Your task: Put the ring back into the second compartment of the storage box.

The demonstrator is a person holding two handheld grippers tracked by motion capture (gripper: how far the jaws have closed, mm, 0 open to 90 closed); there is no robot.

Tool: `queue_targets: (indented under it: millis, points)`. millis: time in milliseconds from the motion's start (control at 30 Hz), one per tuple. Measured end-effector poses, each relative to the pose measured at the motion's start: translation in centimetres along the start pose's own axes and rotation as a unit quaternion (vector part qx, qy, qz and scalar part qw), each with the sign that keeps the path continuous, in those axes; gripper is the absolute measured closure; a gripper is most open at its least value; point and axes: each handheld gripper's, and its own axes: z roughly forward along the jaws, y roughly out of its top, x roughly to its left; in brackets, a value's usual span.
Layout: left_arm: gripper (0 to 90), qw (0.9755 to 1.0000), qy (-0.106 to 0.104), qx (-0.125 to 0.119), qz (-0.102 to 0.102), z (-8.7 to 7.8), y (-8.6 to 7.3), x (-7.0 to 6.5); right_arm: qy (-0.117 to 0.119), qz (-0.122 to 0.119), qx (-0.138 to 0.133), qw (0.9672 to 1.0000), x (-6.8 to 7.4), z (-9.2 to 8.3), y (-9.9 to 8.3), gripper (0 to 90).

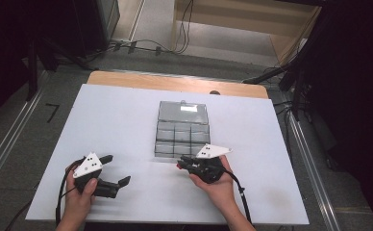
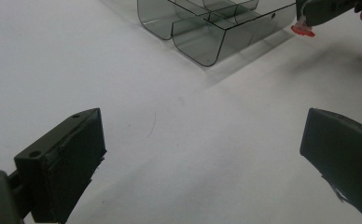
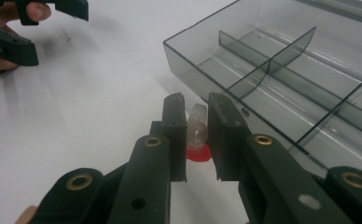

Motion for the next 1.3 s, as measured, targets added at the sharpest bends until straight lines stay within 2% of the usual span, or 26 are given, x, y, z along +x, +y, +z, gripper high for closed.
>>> queue_targets:
  millis: [667,1300]
  points:
    - [0.0,1.0000,0.000,-0.002,0.002,0.0,0.0,0.0,-0.008,0.001,-0.011,0.9999,-1.0,-0.2,2.8,75.4]
    - [0.0,1.0000,-0.002,-0.008,0.003,-0.1,0.0,-0.1,-0.017,-0.014,-0.013,0.9997,-1.5,-0.3,5.3,75.5]
